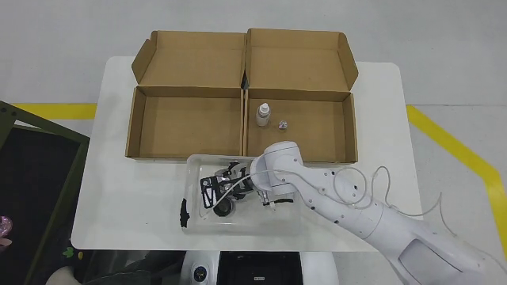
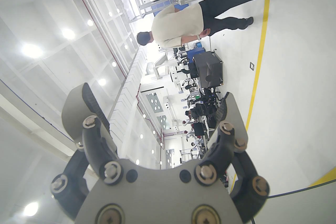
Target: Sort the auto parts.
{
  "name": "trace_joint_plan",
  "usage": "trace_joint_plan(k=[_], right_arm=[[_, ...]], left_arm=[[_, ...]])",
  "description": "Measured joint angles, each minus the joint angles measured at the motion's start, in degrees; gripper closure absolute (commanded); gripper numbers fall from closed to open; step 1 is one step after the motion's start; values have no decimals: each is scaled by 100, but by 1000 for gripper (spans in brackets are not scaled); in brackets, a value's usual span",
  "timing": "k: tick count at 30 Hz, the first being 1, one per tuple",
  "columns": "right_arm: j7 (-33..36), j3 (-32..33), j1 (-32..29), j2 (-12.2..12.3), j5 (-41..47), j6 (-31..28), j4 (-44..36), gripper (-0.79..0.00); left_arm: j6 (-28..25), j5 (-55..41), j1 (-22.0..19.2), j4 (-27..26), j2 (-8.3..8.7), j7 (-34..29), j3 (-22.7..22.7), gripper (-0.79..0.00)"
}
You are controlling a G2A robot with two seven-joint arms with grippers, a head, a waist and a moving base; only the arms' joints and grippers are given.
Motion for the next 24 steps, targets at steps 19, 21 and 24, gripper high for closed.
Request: trace_joint_plan(k=[19,21,24], right_arm=[[-260,488,-303,149,-124,-195,-690,0],[-342,582,-371,186,-147,-229,-793,0],[-456,725,-472,240,-196,-255,-929,0]], left_arm=[[0,0,0,0,0,0,0,-785],[0,0,0,0,0,0,0,-785],[0,0,0,0,0,0,0,-785]])
